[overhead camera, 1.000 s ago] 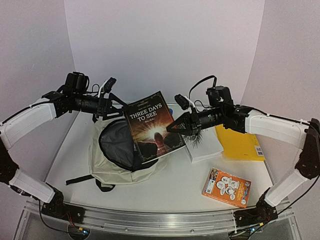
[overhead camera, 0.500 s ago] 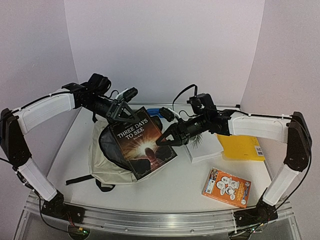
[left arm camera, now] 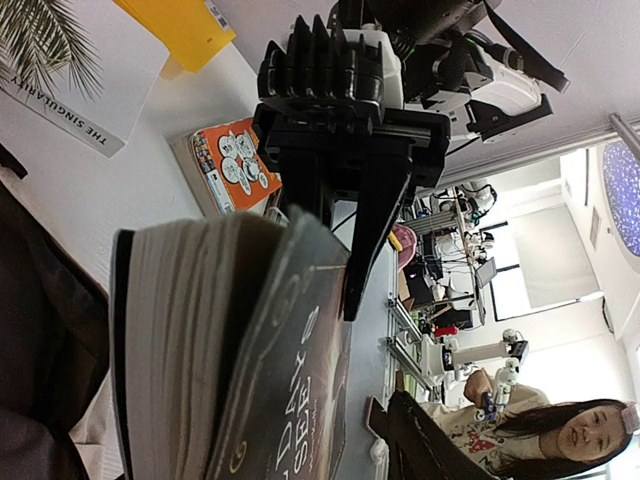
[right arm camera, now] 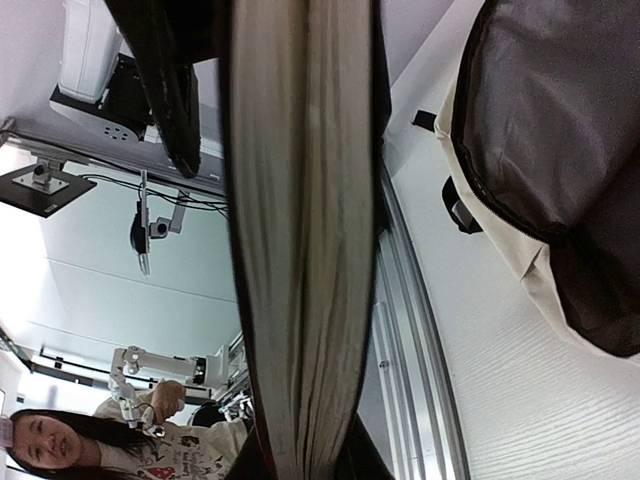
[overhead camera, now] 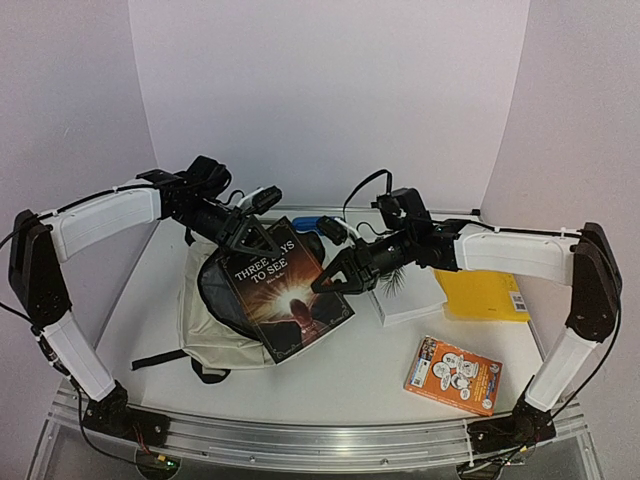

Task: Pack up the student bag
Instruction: Pick up the book from the center of the board.

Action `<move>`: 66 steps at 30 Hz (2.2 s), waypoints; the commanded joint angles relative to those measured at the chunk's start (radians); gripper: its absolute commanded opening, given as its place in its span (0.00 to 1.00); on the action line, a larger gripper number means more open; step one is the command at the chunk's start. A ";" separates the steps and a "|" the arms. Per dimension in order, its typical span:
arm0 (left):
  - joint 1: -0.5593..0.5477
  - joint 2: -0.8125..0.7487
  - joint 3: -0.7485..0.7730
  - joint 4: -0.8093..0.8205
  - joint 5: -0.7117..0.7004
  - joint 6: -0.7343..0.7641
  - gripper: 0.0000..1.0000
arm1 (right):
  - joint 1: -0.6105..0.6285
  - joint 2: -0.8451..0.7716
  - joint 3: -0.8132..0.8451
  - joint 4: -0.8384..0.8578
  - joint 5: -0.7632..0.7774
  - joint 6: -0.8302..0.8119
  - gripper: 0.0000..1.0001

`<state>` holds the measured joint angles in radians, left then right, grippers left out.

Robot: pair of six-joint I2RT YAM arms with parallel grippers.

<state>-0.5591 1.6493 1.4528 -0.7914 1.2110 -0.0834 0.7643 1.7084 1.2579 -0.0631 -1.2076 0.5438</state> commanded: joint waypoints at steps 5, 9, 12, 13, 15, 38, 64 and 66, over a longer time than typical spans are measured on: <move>-0.005 -0.089 -0.083 0.204 0.029 -0.116 0.00 | -0.032 -0.032 0.041 0.065 0.070 -0.058 0.16; -0.005 -0.106 -0.091 0.209 0.013 -0.130 0.10 | -0.033 -0.032 0.042 0.065 0.046 -0.064 0.00; -0.001 -0.116 -0.084 0.179 -0.028 -0.109 0.43 | -0.033 -0.042 0.032 0.065 0.023 -0.070 0.00; 0.001 -0.117 -0.083 0.172 -0.035 -0.105 0.46 | -0.032 -0.045 0.029 0.065 0.020 -0.071 0.00; 0.015 -0.119 -0.074 0.141 -0.042 -0.084 0.65 | -0.033 -0.058 0.016 0.065 0.008 -0.072 0.00; 0.051 -0.085 -0.032 -0.023 -0.036 0.044 0.00 | -0.033 -0.073 -0.005 0.040 0.010 -0.068 0.00; 0.153 -0.455 -0.506 1.240 -0.333 -0.786 0.00 | -0.103 -0.171 -0.188 0.522 0.455 0.295 0.98; 0.153 -0.453 -0.510 1.272 -0.308 -0.807 0.00 | -0.099 -0.132 -0.181 0.586 0.446 0.325 0.95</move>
<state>-0.4049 1.2057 0.9356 0.2558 0.8471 -0.8177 0.6506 1.5391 1.0618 0.3340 -0.7773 0.7979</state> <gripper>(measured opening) 0.078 0.972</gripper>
